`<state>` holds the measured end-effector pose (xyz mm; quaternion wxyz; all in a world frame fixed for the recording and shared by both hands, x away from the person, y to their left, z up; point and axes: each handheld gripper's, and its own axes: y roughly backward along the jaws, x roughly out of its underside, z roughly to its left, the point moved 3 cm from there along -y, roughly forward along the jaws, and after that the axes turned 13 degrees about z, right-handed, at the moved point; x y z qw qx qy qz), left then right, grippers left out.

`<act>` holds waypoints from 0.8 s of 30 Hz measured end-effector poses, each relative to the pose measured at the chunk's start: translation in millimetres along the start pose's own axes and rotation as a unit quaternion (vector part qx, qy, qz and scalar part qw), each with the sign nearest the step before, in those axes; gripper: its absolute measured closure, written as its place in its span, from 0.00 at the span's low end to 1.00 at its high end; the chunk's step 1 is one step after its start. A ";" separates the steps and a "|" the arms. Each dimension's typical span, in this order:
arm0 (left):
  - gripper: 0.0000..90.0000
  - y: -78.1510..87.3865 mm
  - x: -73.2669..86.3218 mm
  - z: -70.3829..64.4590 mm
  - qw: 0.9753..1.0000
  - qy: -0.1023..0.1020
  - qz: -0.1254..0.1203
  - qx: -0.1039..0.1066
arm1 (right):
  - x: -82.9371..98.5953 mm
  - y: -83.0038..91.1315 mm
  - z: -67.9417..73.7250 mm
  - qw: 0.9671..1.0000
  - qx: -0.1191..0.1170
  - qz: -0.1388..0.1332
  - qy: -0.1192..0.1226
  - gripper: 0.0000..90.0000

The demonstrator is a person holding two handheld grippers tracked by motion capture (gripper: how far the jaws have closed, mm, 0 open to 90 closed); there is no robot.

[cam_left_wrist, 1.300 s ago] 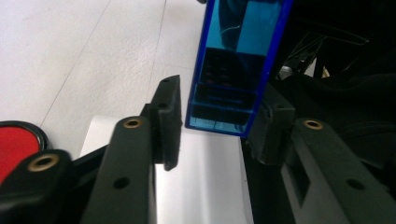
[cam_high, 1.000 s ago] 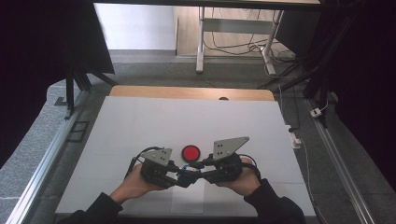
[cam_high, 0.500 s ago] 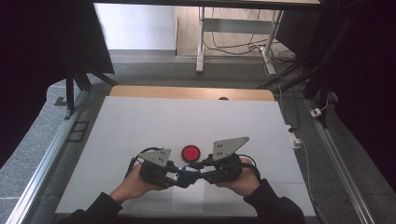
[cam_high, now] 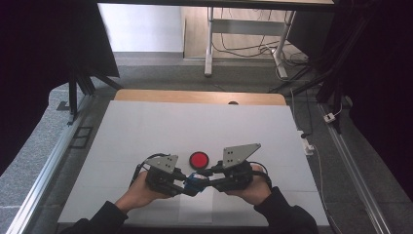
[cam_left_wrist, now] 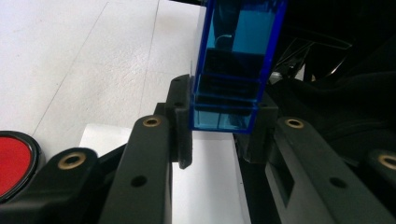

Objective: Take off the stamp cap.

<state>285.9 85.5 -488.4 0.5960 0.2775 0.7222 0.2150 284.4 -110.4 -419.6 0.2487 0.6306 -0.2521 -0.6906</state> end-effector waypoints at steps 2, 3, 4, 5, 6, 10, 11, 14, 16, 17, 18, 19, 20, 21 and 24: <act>0.77 -1.9 3.5 1.5 1.000 0.002 0.018 0.000 | -0.6 4.0 0.0 1.000 0.004 -0.011 0.003 0.80; 0.76 -2.4 5.3 2.3 1.000 0.006 0.015 0.003 | -1.3 7.1 -0.4 1.000 0.002 -0.018 -0.001 0.80; 0.76 -2.0 5.7 3.1 1.000 0.008 0.015 0.001 | -1.7 10.3 -1.4 1.000 0.008 -0.019 0.001 0.80; 0.76 -1.4 5.3 3.3 1.000 0.008 0.013 -0.001 | -1.5 12.6 -2.0 1.000 0.015 -0.018 0.003 0.80; 0.76 0.0 4.7 3.3 1.000 0.007 0.010 -0.001 | -0.9 13.9 -2.5 1.000 0.015 -0.019 0.002 0.80; 0.76 0.4 5.2 3.8 1.000 0.013 0.004 -0.002 | 1.8 12.2 -3.6 1.000 0.014 -0.017 -0.002 0.80; 0.76 0.2 5.8 4.3 1.000 0.015 0.005 -0.003 | 2.0 11.5 -3.6 1.000 0.014 -0.017 0.000 0.80; 0.76 0.1 6.6 4.9 1.000 0.021 0.008 -0.003 | 1.5 11.3 -2.6 1.000 0.018 -0.017 0.004 0.80; 0.76 0.8 6.0 4.6 0.999 0.029 0.008 -0.010 | 1.3 12.6 -2.5 0.999 0.026 -0.019 0.004 0.80; 0.76 1.8 5.8 4.2 0.999 0.032 0.009 -0.012 | 1.4 12.9 -2.7 0.999 0.027 -0.019 0.003 0.80; 0.76 2.7 5.6 3.8 0.999 0.033 0.011 -0.017 | 1.5 13.1 -3.1 0.999 0.029 -0.020 0.003 0.80; 0.76 3.6 5.6 3.3 0.999 0.035 0.016 -0.024 | 1.8 13.2 -3.6 0.999 0.031 -0.019 0.001 0.79; 0.76 4.4 5.7 2.8 0.999 0.039 0.020 -0.027 | 2.1 13.1 -4.0 0.999 0.034 -0.017 -0.001 0.79; 0.76 5.2 6.0 2.7 0.998 0.045 0.022 -0.028 | 2.5 13.0 -4.2 0.999 0.036 -0.016 -0.002 0.79; 0.76 6.9 6.8 2.7 0.997 0.058 0.025 -0.033 | 2.8 13.8 -4.9 0.999 0.041 -0.016 -0.004 0.79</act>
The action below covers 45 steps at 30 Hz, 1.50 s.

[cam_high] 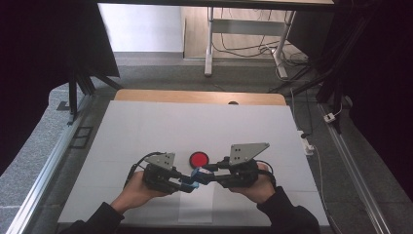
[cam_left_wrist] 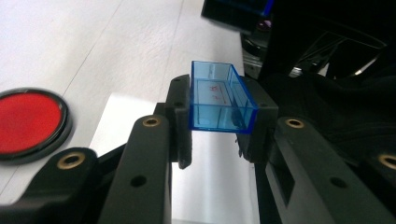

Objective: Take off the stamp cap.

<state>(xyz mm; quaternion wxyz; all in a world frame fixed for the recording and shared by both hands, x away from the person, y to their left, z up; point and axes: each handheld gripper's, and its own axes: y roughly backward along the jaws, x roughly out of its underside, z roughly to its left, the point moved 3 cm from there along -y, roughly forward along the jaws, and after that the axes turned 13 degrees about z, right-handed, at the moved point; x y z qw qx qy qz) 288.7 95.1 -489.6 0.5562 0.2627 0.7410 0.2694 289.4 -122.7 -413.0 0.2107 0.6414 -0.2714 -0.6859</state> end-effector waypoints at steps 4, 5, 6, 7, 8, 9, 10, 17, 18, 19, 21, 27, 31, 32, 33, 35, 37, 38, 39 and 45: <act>0.76 4.1 1.7 -0.8 1.000 0.014 0.004 -0.016 | -0.4 1.2 -1.0 1.000 0.007 -0.002 -0.008 0.79; 0.76 5.1 2.1 -1.1 1.000 0.015 0.003 -0.020 | -0.4 1.3 -1.4 1.000 0.009 -0.004 -0.011 0.79; 0.76 6.3 2.5 -1.4 1.000 0.017 0.004 -0.022 | -0.2 1.8 -1.9 1.000 0.011 -0.001 -0.013 0.79; 0.76 7.5 2.8 -1.8 0.999 0.019 0.004 -0.029 | -0.1 2.0 -2.4 1.000 0.011 -0.002 -0.015 0.79; 0.76 8.8 3.1 -2.4 0.999 0.024 0.003 -0.036 | 0.0 2.1 -2.8 1.000 0.015 -0.003 -0.018 0.79; 0.76 10.2 3.5 -3.0 0.999 0.026 0.002 -0.038 | 0.1 2.2 -3.4 1.000 0.017 -0.003 -0.019 0.79; 0.76 12.0 4.0 -3.6 0.999 0.025 0.001 -0.044 | 0.2 2.5 -3.8 1.000 0.018 -0.001 -0.020 0.79; 0.76 26.1 7.8 -8.1 0.996 0.050 -0.007 -0.069 | 0.3 1.4 -5.0 0.999 0.027 0.000 -0.028 0.79; 0.76 28.4 8.7 -9.0 0.996 0.053 -0.007 -0.075 | 0.2 1.5 -5.1 0.999 0.027 0.000 -0.028 0.79; 0.76 30.5 9.5 -9.8 0.995 0.054 -0.008 -0.079 | 0.2 1.7 -5.3 0.999 0.027 0.001 -0.029 0.79; 0.76 34.3 11.4 -11.8 0.995 0.060 -0.013 -0.084 | -0.1 1.9 -5.5 0.999 0.028 0.001 -0.029 0.79; 0.76 43.5 18.4 -17.7 0.992 0.079 -0.014 -0.097 | -0.6 2.9 -6.3 0.999 0.033 0.001 -0.034 0.79; 0.76 51.2 24.1 -23.4 0.990 0.089 -0.013 -0.112 | -0.3 3.2 -6.9 0.999 0.038 0.002 -0.035 0.79; 0.76 53.7 25.9 -24.8 0.989 0.093 -0.017 -0.114 | -0.1 3.1 -6.9 0.999 0.039 0.001 -0.036 0.79; 0.76 56.1 27.8 -25.9 0.988 0.095 -0.019 -0.117 | 0.1 3.0 -6.9 0.999 0.041 0.002 -0.036 0.79; 0.76 60.5 31.7 -28.2 0.987 0.104 -0.027 -0.122 | 0.3 2.8 -7.3 0.998 0.044 0.004 -0.036 0.79; 0.76 64.7 35.8 -30.1 0.985 0.109 -0.031 -0.129 | 0.4 2.5 -7.5 0.998 0.046 0.002 -0.037 0.79; 0.76 66.3 37.8 -31.4 0.984 0.114 -0.032 -0.132 | 0.4 2.6 -7.7 0.998 0.047 0.003 -0.037 0.79; 0.76 67.9 39.8 -32.4 0.983 0.118 -0.035 -0.134 | 0.3 2.7 -7.7 0.998 0.048 0.004 -0.037 0.79; 0.76 77.9 52.5 -39.7 0.975 0.146 -0.043 -0.160 | 0.6 2.8 -8.0 0.998 0.053 0.007 -0.037 0.79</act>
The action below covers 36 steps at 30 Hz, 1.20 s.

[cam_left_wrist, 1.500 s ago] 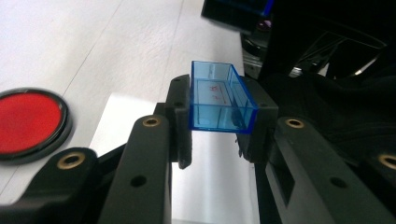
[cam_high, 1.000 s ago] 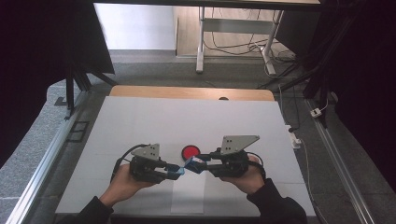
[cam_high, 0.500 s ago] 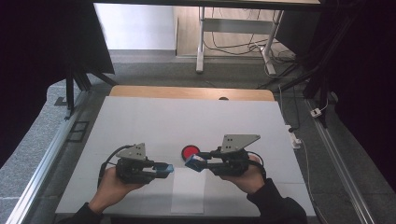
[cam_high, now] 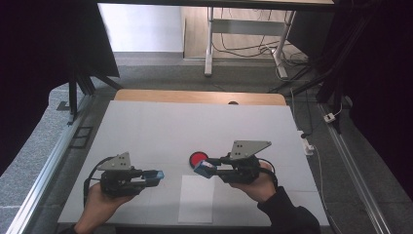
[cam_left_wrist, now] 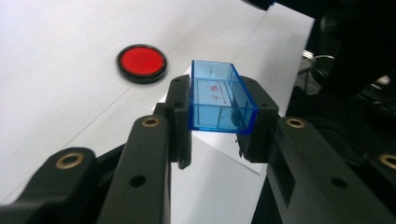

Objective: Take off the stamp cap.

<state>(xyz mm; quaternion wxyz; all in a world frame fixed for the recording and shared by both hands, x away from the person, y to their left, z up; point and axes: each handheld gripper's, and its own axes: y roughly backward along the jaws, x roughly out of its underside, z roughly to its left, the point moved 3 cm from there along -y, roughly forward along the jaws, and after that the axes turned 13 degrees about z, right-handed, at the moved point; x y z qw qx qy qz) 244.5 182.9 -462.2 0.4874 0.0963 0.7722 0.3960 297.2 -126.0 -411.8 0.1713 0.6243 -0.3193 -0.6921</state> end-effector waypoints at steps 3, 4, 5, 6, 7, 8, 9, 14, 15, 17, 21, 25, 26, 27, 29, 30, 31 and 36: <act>0.76 7.0 7.2 0.5 1.000 0.014 -0.004 -0.012 | 0.7 -0.1 -0.8 1.000 0.004 0.002 0.000 0.79; 0.76 9.3 9.6 0.7 1.000 0.020 -0.006 -0.017 | 1.1 -0.1 -1.1 1.000 0.005 0.002 -0.002 0.79; 0.76 11.6 12.0 1.0 0.999 0.025 -0.007 -0.021 | 1.4 0.0 -1.4 1.000 0.006 0.003 -0.003 0.79; 0.76 13.8 14.4 1.0 0.999 0.029 -0.009 -0.027 | 1.6 0.0 -1.9 1.000 0.007 0.004 -0.004 0.79; 0.76 16.1 16.7 1.1 0.999 0.033 -0.010 -0.033 | 1.9 0.0 -2.4 1.000 0.009 0.005 -0.004 0.79; 0.76 18.2 19.0 1.2 0.998 0.039 -0.011 -0.039 | 2.1 0.1 -2.8 1.000 0.009 0.005 -0.005 0.79; 0.75 20.4 21.3 1.3 0.998 0.042 -0.011 -0.045 | 2.3 0.1 -3.1 1.000 0.008 0.005 -0.005 0.79; 0.75 28.8 32.0 1.0 0.996 0.059 -0.016 -0.067 | 3.3 -0.5 -4.4 1.000 0.014 0.008 -0.008 0.79; 0.75 30.2 34.0 1.1 0.996 0.063 -0.017 -0.068 | 3.5 -0.5 -4.6 1.000 0.015 0.009 -0.009 0.79; 0.75 31.3 35.9 1.2 0.995 0.067 -0.019 -0.068 | 3.8 -0.7 -5.0 1.000 0.016 0.010 -0.010 0.79; 0.75 36.3 45.7 1.4 0.993 0.081 -0.018 -0.078 | 4.6 -1.2 -6.0 1.000 0.018 0.010 -0.013 0.79; 0.75 40.2 54.1 1.2 0.992 0.092 -0.019 -0.084 | 5.7 -2.0 -7.4 0.999 0.022 0.014 -0.018 0.79; 0.75 40.9 56.4 1.2 0.992 0.095 -0.018 -0.086 | 6.1 -2.3 -8.0 0.999 0.023 0.014 -0.019 0.79; 0.75 41.3 58.7 1.1 0.991 0.098 -0.017 -0.088 | 6.6 -2.4 -8.7 0.999 0.025 0.015 -0.020 0.79; 0.75 42.0 63.0 1.5 0.991 0.104 -0.014 -0.089 | 7.3 -3.1 -9.7 0.999 0.025 0.013 -0.024 0.79; 0.75 42.2 64.6 1.5 0.990 0.106 -0.014 -0.089 | 7.7 -3.2 -10.3 0.999 0.027 0.015 -0.024 0.79; 0.75 42.5 65.9 1.5 0.990 0.108 -0.013 -0.088 | 8.0 -3.4 -10.8 0.999 0.027 0.015 -0.025 0.79; 0.75 42.3 69.5 0.4 0.990 0.107 -0.007 -0.094 | 10.1 -4.5 -13.3 0.999 0.030 0.020 -0.028 0.79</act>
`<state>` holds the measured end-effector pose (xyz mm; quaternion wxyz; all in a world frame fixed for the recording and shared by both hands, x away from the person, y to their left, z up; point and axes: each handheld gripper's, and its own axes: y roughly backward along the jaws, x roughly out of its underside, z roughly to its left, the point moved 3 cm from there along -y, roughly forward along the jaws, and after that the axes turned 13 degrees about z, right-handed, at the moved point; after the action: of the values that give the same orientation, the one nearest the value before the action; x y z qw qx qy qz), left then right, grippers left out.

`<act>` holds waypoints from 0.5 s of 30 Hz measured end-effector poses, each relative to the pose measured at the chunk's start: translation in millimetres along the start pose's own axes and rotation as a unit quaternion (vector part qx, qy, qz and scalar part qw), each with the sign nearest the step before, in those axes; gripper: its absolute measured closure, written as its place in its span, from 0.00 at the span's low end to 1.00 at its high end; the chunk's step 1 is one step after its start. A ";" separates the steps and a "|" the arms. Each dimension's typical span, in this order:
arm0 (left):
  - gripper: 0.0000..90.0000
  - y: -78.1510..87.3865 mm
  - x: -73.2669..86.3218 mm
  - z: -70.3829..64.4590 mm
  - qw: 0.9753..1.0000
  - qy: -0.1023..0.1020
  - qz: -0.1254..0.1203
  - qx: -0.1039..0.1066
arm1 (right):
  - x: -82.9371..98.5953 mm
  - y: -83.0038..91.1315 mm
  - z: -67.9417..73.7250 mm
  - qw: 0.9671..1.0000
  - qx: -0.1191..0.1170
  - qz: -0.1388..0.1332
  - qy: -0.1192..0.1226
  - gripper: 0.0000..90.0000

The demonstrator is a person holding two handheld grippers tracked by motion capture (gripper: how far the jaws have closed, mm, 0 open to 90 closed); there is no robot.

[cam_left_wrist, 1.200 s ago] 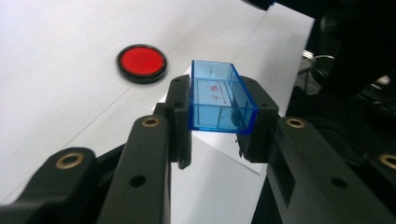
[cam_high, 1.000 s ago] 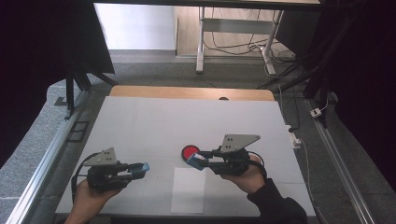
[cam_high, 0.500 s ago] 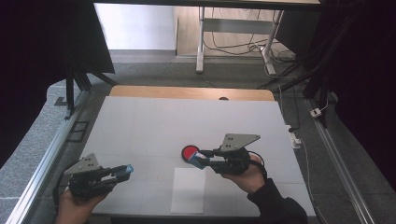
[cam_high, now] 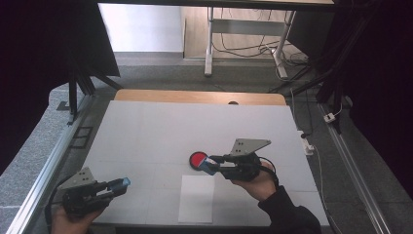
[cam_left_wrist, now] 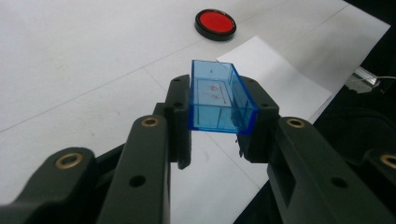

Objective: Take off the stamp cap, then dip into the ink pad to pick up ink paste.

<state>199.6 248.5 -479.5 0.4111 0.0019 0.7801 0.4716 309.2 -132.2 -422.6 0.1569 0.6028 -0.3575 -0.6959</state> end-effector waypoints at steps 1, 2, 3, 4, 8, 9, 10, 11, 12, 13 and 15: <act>0.75 -0.2 0.6 0.1 1.000 0.000 0.002 0.000 | 0.3 -0.4 -0.4 1.000 0.000 0.000 -0.002 0.79; 0.75 -0.6 1.1 0.3 1.000 0.000 0.003 -0.001 | 0.7 -0.5 -0.9 1.000 0.001 0.002 -0.001 0.79; 0.75 -0.9 1.6 0.5 1.000 0.001 0.004 -0.004 | 0.9 -0.7 -1.2 1.000 0.001 0.002 -0.002 0.79; 0.75 -0.8 2.0 0.8 1.000 0.002 0.005 -0.003 | 1.0 -1.2 -1.4 1.000 -0.001 -0.001 -0.003 0.79; 0.75 -0.7 2.9 1.4 1.000 0.004 0.005 -0.002 | 1.2 -1.6 -1.9 1.000 0.000 0.000 -0.005 0.79; 0.75 -0.9 3.5 1.9 1.000 0.003 0.007 -0.002 | 1.1 -1.8 -2.1 1.000 0.000 0.000 -0.005 0.79; 0.75 -1.2 3.7 2.1 1.000 0.003 0.006 -0.002 | 1.0 -2.0 -2.3 1.000 0.000 0.000 -0.005 0.79; 0.75 -1.4 4.0 2.4 1.000 0.002 0.006 -0.001 | 0.9 -2.3 -2.5 1.000 0.000 0.000 -0.005 0.79; 0.75 -1.7 4.2 2.6 1.000 0.002 0.005 0.000 | 0.8 -2.5 -2.7 1.000 0.001 0.001 -0.004 0.79; 0.75 -1.8 4.4 2.7 1.000 0.003 0.005 -0.002 | 0.7 -2.8 -3.2 1.000 0.001 0.002 -0.003 0.79; 0.75 -2.0 4.5 3.1 1.000 0.004 0.006 -0.001 | 0.4 -3.9 -4.0 1.000 0.001 0.004 -0.006 0.79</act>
<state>199.3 251.4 -484.5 0.4055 0.0043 0.7811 0.4749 313.8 -130.9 -425.7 0.1566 0.5973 -0.3614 -0.6986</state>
